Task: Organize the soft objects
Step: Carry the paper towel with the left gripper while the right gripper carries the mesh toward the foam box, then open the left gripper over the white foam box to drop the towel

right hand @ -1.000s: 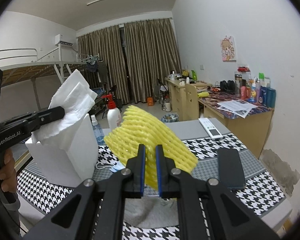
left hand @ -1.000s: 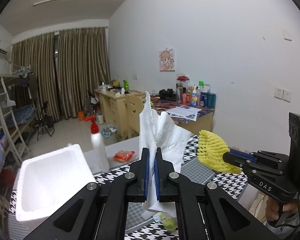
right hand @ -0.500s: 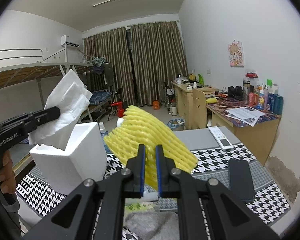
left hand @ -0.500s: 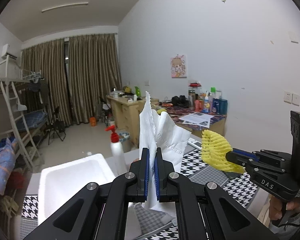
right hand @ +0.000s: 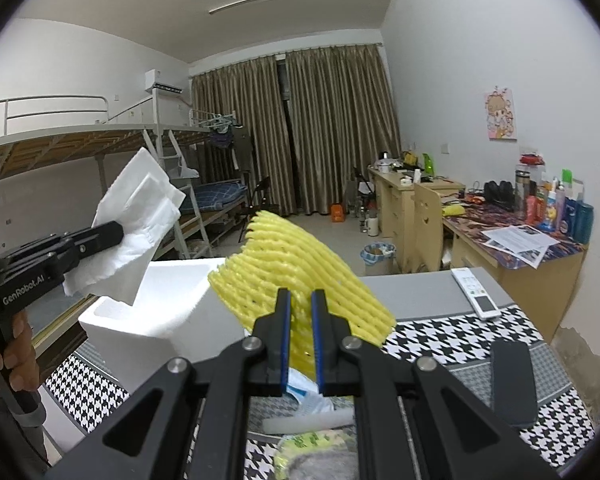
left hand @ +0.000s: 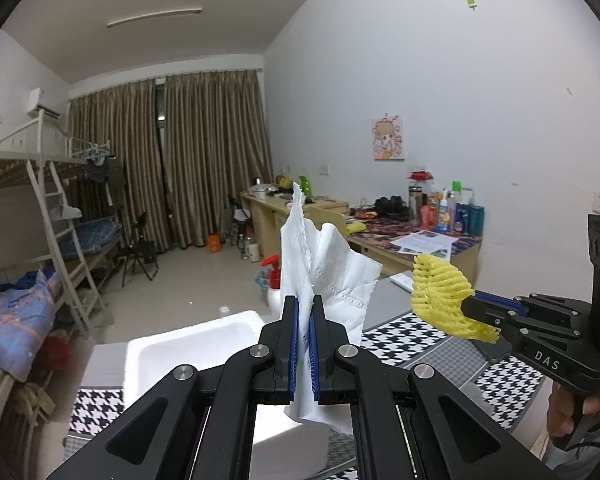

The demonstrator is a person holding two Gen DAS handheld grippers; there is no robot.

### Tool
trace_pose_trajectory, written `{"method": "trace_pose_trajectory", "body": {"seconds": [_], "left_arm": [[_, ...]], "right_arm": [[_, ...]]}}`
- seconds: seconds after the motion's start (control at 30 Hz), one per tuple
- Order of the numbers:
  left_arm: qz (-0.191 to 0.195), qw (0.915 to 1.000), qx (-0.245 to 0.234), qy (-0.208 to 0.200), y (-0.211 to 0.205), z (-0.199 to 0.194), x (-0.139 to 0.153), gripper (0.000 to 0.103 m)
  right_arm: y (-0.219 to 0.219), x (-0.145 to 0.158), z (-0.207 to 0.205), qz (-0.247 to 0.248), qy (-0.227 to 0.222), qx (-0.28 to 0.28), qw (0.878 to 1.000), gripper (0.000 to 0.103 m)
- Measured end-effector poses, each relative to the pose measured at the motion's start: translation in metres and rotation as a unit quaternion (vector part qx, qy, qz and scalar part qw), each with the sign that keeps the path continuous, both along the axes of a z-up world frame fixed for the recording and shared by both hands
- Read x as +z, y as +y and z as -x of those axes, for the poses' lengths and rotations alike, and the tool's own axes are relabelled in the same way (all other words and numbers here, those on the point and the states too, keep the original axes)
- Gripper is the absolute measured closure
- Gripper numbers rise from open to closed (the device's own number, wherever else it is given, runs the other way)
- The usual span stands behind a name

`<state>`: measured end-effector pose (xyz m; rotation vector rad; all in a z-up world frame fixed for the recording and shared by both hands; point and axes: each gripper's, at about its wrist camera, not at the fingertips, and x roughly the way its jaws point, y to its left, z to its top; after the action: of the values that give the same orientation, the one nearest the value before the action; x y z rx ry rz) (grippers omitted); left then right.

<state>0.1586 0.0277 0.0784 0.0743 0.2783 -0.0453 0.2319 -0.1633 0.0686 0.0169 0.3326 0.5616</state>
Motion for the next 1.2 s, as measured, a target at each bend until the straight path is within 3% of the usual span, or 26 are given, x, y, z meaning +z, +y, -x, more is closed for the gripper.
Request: {"method": "trace_pose_trajectory", "body": {"seconds": [0.47, 1.2], "left_arm": [[0.0, 0.9986, 0.054, 0.0, 0.025, -0.004, 0.0, 0.098], [0.016, 0.9916, 0.115, 0.056, 0.065, -0.035, -0.025, 0.098]], "right_arm": [[0.041, 0.008, -0.009, 0.0, -0.001, 0.058, 0.998, 0.09], [0.091, 0.004, -0.026, 0.024, 0.015, 0.112, 0.993, 0.09]]}}
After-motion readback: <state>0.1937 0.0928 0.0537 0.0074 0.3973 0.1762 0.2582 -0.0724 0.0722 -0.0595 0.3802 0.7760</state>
